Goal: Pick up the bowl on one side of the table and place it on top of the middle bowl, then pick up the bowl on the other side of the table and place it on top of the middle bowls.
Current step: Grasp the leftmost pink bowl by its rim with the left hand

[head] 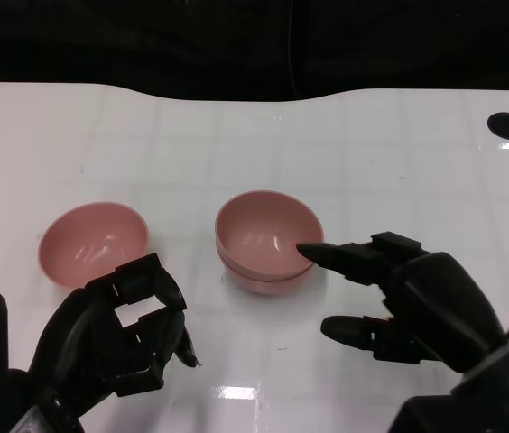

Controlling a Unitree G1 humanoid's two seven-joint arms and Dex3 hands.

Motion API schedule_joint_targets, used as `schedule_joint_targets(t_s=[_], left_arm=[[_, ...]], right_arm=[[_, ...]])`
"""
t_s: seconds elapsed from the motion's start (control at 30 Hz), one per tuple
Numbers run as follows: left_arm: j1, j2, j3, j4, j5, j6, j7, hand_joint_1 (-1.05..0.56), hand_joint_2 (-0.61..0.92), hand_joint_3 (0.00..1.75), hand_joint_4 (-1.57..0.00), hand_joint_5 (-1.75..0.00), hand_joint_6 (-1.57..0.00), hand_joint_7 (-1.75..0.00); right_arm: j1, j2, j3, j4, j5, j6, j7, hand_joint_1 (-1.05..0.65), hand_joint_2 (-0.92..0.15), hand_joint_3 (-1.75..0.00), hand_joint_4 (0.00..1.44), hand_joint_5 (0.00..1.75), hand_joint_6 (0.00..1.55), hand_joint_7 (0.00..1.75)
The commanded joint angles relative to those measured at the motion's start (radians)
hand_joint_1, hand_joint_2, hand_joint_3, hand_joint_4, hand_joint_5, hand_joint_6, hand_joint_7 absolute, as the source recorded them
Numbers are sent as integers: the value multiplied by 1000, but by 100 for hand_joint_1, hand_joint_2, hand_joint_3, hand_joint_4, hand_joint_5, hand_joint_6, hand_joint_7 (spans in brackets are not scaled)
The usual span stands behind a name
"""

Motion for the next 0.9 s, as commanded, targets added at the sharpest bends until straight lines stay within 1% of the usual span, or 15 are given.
schedule_joint_targets(t_s=[0.03, 0.13, 0.2, 0.23, 0.27, 0.37, 0.43, 0.47, 0.53, 0.6, 0.63, 0.67, 0.73, 0.8, 0.9], left_arm=[[9, 0, 19, -22, -3, -16, 23, -27, 38, 130, -77, -166, -76, -142], [11, -1, 24, -38, 6, -21, 38, -27, 37, 129, -76, -166, -77, -141], [13, 0, 25, -52, 16, -25, 52, -28, 35, 129, -74, -162, -78, -131], [14, 1, 26, -57, 24, -37, 56, -28, 34, 129, -74, -159, -79, -127], [15, 4, 27, -61, 32, -50, 58, -28, 34, 129, -73, -154, -80, -121], [16, 8, 28, -73, 77, -103, 82, -29, 38, 122, -74, -142, -82, -105], [17, 6, 32, -76, 103, -141, 99, -31, 44, 110, -73, -136, -80, -101], [17, 3, 34, -77, 110, -154, 105, -31, 50, 98, -74, -131, -78, -97], [22, 0, 36, -90, 132, -192, 121, -30, 58, 85, -73, -125, -77, -89], [29, -3, 35, -108, 153, -216, 141, -27, 69, 64, -69, -115, -76, -69], [32, -1, 30, -117, 181, -235, 157, -26, 71, 59, -69, -111, -76, -64], [35, 1, 26, -124, 206, -252, 170, -27, 74, 51, -66, -99, -76, -50], [36, 11, 16, -130, 274, -293, 199, -27, 78, 42, -63, -88, -78, -35], [34, 24, 11, -134, 336, -328, 220, -31, 82, 31, -56, -77, -73, -21], [33, 44, 5, -150, 414, -346, 245, -37, 90, 16, -42, -69, -64, -8]], right_arm=[[48, -12, -51, -27, 82, -73, 10, -31, -92, -12, 62, 102, 81, 29], [82, -18, -82, -38, 137, -122, 30, -26, -89, -15, 70, 110, 90, 34], [103, -18, -99, -43, 173, -145, 52, -22, -60, -70, 79, 107, 99, 35], [115, -19, -105, -42, 197, -162, 65, -21, -50, -88, 82, 107, 102, 36], [125, -18, -110, -42, 213, -176, 75, -20, -47, -94, 84, 108, 105, 37], [147, -7, -127, -30, 245, -197, 96, -20, -48, -95, 90, 115, 109, 41], [152, 8, -132, -12, 273, -203, 108, -19, -48, -97, 89, 126, 110, 45], [152, 12, -134, -5, 282, -207, 112, -16, -44, -106, 89, 134, 109, 53], [153, 18, -139, 6, 286, -206, 120, -15, -40, -116, 89, 144, 105, 66], [156, 21, -145, 5, 279, -197, 125, -16, -33, -131, 92, 154, 99, 88], [156, 18, -147, 12, 281, -204, 134, -15, -32, -135, 92, 156, 98, 93], [155, 17, -148, 17, 284, -211, 142, -12, -30, -143, 92, 164, 95, 104], [152, 15, -149, 25, 299, -215, 165, -10, -28, -149, 91, 170, 92, 116], [150, 20, -150, 30, 314, -209, 186, -10, -26, -155, 92, 174, 89, 130], [149, 33, -153, 27, 344, -189, 214, -14, -27, -156, 94, 175, 83, 148]])
